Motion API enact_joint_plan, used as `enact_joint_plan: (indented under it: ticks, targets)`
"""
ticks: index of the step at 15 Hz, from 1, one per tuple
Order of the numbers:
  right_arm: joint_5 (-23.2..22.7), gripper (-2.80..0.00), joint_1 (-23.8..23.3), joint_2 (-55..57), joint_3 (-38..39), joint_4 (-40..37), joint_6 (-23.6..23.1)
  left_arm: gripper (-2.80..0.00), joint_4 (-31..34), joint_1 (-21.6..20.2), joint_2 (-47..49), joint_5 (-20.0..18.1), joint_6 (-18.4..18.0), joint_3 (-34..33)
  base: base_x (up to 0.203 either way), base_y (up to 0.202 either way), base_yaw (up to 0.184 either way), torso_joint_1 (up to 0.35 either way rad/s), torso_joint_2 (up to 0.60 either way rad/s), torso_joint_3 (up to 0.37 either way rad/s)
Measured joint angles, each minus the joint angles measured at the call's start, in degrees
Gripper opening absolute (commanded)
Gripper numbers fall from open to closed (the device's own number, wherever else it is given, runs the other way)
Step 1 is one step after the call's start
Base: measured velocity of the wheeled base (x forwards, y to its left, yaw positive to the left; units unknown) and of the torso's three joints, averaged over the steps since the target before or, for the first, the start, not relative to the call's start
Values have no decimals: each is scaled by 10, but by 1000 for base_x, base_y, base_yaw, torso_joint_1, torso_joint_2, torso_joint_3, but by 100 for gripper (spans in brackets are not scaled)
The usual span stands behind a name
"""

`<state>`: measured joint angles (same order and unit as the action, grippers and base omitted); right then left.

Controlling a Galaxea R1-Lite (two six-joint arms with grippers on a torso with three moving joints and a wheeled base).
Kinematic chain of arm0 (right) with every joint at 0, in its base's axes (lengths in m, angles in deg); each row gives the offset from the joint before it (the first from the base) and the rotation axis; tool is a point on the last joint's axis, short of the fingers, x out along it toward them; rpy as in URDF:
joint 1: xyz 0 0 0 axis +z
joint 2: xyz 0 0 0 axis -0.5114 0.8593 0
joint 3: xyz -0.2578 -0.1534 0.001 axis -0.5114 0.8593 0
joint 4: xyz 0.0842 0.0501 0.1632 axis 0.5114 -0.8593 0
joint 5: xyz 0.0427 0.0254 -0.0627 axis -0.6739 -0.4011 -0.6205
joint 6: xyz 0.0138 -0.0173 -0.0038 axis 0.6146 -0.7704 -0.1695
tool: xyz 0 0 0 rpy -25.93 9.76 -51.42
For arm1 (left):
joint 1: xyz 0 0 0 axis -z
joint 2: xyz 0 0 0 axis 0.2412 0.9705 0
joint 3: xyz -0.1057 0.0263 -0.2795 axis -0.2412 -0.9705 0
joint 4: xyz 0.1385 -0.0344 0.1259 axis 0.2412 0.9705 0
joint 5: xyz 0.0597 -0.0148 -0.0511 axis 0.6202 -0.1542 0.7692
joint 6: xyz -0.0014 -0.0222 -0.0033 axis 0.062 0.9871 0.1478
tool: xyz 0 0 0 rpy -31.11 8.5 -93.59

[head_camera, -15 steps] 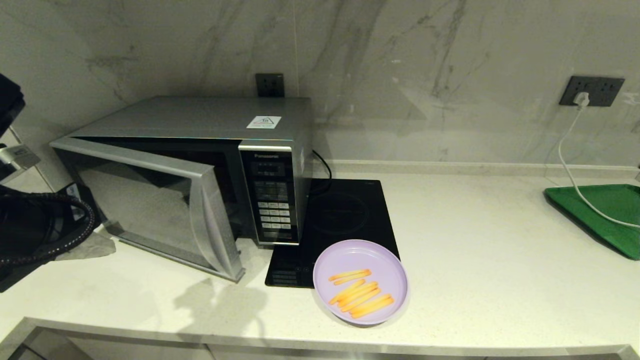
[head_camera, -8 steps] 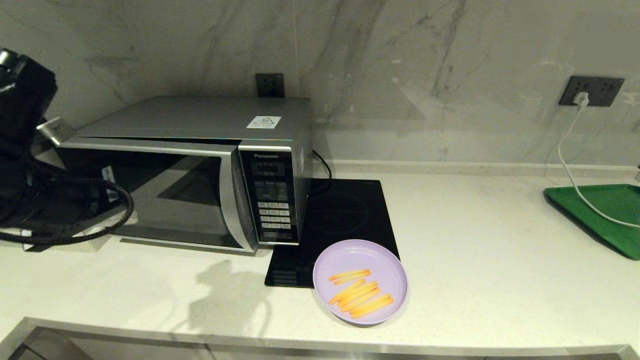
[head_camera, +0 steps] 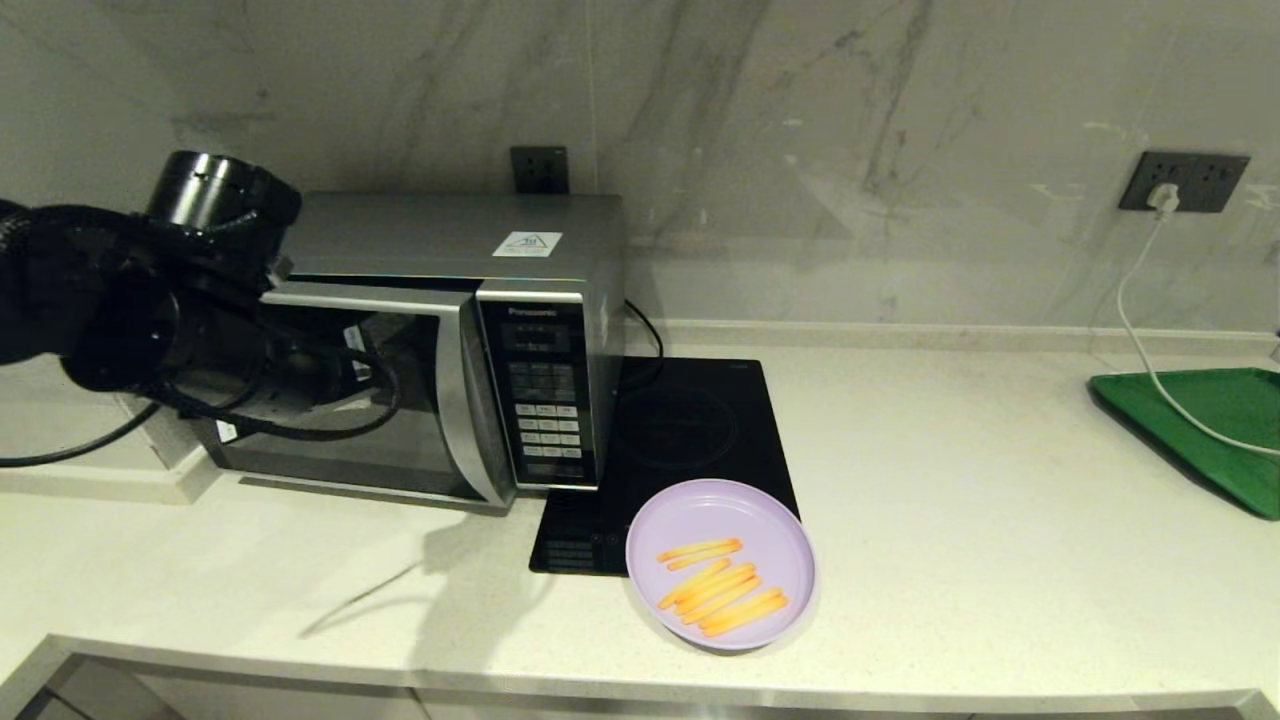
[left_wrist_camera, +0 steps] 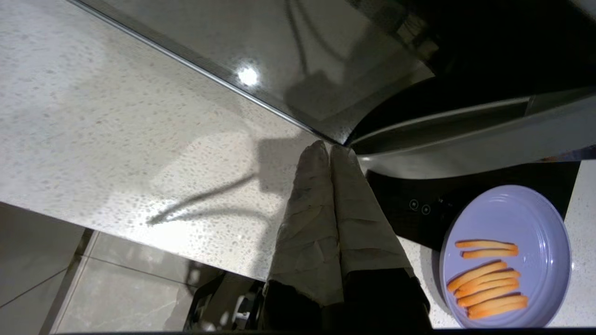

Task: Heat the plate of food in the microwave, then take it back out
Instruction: Close the microwave oven

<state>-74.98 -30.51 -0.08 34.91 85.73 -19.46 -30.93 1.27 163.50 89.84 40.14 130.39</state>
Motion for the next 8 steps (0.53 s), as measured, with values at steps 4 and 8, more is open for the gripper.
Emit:
enact_joint_plan:
  ticks: [4, 8]
  targets:
    - [0, -280, 0, 0, 0, 0, 0, -280, -53, 20, 24, -2, -22, 3, 0, 0, 0, 0, 0, 0]
    - [0, -280, 0, 0, 0, 0, 0, -280, -117, 28, 37, -2, -93, 2, 0, 0, 0, 0, 0, 0]
